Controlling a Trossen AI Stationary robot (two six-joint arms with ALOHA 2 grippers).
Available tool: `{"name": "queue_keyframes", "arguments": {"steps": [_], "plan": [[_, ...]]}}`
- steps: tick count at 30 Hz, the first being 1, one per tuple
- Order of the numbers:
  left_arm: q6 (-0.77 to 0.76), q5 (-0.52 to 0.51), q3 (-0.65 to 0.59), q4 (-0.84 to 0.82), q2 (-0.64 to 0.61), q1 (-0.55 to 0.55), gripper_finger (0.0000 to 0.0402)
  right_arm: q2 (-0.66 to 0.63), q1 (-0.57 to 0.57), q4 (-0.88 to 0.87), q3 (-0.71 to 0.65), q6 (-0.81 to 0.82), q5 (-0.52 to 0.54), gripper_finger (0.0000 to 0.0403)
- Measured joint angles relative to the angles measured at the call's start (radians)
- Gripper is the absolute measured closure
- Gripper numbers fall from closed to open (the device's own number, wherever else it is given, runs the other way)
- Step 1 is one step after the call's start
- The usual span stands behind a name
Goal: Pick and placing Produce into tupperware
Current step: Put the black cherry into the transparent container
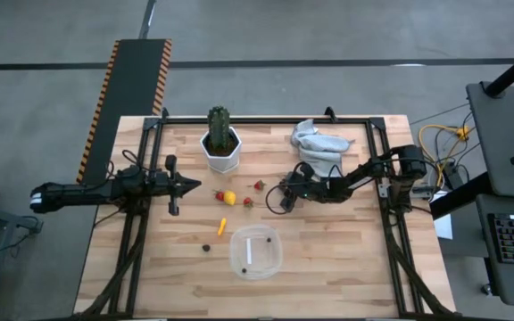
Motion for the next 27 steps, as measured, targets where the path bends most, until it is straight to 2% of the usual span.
{"name": "queue_keyframes", "arguments": {"steps": [13, 20, 27], "plan": [[0.0, 0.0, 0.0, 0.0, 0.003, 0.0, 0.0402, -0.006, 0.0, -0.007, 0.0, 0.0, 0.004, 0.0303], [0.0, 0.0, 0.0, 0.0, 0.004, 0.0, 0.0402, -0.049, 0.003, -0.008, -0.002, -0.021, 0.003, 0.0303], [0.0, 0.0, 0.0, 0.0, 0.004, 0.0, 0.0402, -0.155, 0.03, -0.003, -0.002, -0.049, -0.104, 0.0303]]}}
